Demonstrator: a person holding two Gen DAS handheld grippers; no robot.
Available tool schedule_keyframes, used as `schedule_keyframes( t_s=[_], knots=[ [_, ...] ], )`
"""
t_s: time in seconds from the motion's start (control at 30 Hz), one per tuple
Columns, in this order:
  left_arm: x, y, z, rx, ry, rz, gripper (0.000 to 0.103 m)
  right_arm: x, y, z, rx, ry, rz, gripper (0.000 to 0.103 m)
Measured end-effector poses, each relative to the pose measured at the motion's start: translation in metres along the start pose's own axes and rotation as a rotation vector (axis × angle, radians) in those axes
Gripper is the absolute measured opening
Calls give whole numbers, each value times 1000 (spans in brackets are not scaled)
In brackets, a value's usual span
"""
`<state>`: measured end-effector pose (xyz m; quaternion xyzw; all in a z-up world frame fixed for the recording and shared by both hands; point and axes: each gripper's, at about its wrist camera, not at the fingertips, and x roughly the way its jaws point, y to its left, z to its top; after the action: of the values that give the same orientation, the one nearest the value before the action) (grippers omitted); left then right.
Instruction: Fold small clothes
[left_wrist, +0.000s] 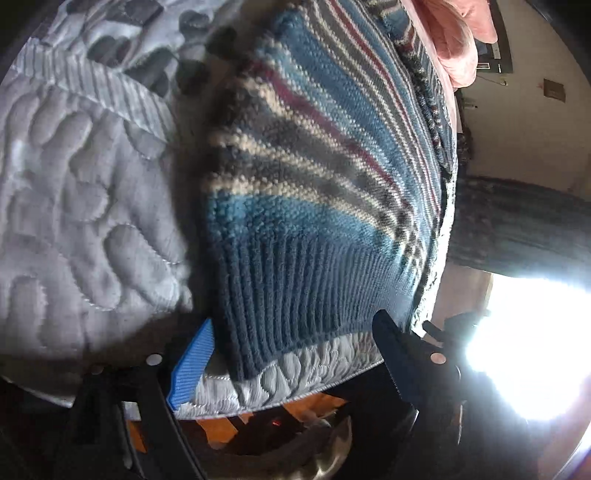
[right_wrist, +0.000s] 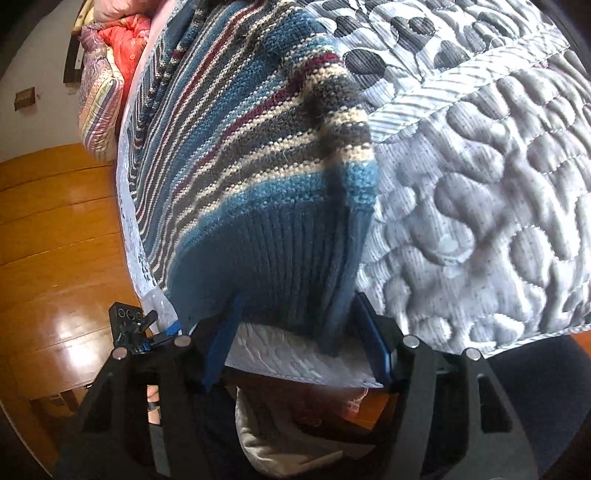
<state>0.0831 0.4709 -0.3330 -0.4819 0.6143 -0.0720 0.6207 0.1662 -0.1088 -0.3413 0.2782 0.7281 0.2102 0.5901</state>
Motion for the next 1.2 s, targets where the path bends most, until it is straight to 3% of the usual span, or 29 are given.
schedule_keyframes(
  t_s=[0.07, 0.13, 0.2, 0.23, 0.3, 0.33, 0.37, 0.4, 0.57, 0.83, 1.07, 1.2],
  knots=[
    [-2, 3, -1, -17, -28, -15, 80, 1, 0, 0, 9, -7, 4, 63],
    [-4, 7, -3, -33, -34, -19, 58, 1, -1, 0, 17, -14, 17, 61],
    [-2, 14, -6, -60, -16, -29, 17, 2, -1, 0, 23, -14, 29, 59],
    [-1, 17, -7, -77, -8, -48, 12, 3, 0, 0, 24, -16, 32, 55],
    [-3, 16, -7, -71, -16, -62, 11, 2, -2, -1, 25, -19, 39, 44],
    [-5, 13, -8, -68, -19, -75, 11, 2, -4, -2, 28, -22, 44, 31],
    [-8, 10, -9, -64, -26, -99, 10, 1, -6, -2, 29, -23, 47, 10],
    [-10, 8, -9, -64, -33, -112, 10, -1, -6, -3, 22, -28, 43, 8],
    [-41, 2, -15, -61, -108, -201, 9, -28, 1, -10, -19, -80, 88, 7],
    [-79, -28, -8, -26, -168, -281, 9, -84, 32, 0, -93, -170, 182, 7],
    [-93, -61, 43, -46, -178, -279, 9, -95, 67, 41, -119, -193, 155, 7],
    [-86, -69, 76, -73, -176, -250, 9, -83, 79, 83, -98, -191, 149, 7]
  ],
)
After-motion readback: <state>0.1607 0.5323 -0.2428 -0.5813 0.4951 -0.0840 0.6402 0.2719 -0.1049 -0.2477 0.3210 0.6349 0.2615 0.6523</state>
